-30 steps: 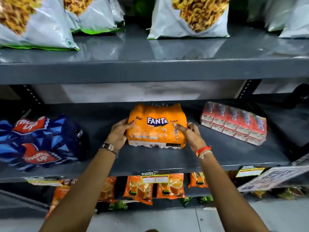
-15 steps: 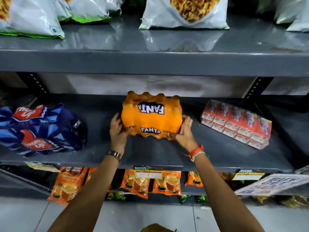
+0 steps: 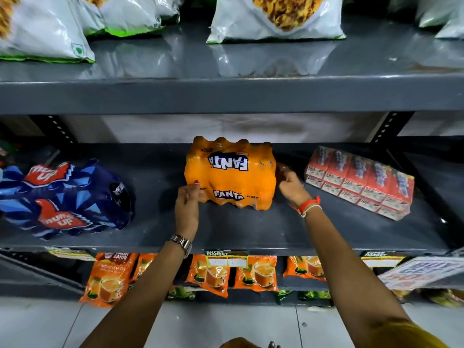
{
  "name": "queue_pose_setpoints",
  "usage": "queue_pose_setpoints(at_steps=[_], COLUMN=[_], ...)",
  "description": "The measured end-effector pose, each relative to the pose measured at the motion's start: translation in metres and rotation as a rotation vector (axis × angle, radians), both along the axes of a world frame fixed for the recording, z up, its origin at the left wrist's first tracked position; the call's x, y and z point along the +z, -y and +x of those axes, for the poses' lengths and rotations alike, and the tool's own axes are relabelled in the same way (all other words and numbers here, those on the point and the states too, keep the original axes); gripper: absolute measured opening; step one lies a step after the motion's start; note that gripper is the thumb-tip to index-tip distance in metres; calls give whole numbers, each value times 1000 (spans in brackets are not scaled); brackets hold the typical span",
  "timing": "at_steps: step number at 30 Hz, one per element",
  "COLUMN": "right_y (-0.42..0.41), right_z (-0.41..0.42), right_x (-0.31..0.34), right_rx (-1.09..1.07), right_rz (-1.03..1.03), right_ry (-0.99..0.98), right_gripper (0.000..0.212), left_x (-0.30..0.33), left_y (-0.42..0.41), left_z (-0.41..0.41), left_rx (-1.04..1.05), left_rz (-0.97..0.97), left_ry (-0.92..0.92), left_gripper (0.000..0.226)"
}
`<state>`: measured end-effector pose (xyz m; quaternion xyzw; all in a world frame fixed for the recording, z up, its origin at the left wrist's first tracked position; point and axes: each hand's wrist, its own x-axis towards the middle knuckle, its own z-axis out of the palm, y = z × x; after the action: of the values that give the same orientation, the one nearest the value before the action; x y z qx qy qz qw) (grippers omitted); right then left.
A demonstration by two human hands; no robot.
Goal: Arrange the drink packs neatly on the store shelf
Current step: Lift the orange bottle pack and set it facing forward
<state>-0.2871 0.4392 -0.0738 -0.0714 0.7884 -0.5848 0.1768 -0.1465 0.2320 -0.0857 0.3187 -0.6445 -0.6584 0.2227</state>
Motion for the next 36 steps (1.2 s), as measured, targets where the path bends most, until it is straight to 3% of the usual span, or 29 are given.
queue_pose_setpoints(at_steps=[3, 7, 10, 11, 14, 17, 19, 22, 24, 26, 28, 29, 33, 36], right_y=[-7, -15, 5, 15, 43, 64, 64, 43, 26, 24, 26, 28, 32, 35], right_z=[13, 60, 94, 105, 123, 118, 112, 104, 94, 84, 75, 73, 72, 84], right_x=[1, -4, -2, -1, -5, 2, 9, 13, 13, 19, 18, 18, 16, 15], right_rx=[-51, -14, 107, 205, 508, 624, 426, -374, -642, -601, -418, -350, -387, -401], right_rz=[-43, -131, -212, -225, -106, 24, -122, -260, -233, -245, -276, -290, -273, -230], right_ry=[-51, -38, 86, 101, -8, -108, -67, -242, -381, -329, -182, -117, -105, -122], right_gripper=[61, 52, 30, 20, 54, 66, 55, 27, 13, 31, 39, 35, 38, 40], left_x=[16, 57, 101, 118, 148, 153, 142, 117, 96, 78, 61, 59, 69, 65], left_y=[-4, 2, 22, 26, 29, 23, 25, 34, 34, 33, 33, 31, 24, 29], left_z=[-6, -31, -48, -52, -66, -75, -76, -58, -40, -27, -22, -21, -16, -3], left_rx=[-110, -495, -653, -690, -840, -872, -824, -565, -380, -315, -349, -361, -346, -340], left_rz=[-40, -59, -273, -301, -236, -424, -563, -780, -538, -153, 70, 113, 126, 49], left_ry=[20, 210, 418, 449, 369, 368, 344, 236, 33, -30, 26, 49, 62, 146], left_gripper=[25, 91, 111, 110, 85, 80, 79, 62, 53, 60, 82, 85, 54, 68])
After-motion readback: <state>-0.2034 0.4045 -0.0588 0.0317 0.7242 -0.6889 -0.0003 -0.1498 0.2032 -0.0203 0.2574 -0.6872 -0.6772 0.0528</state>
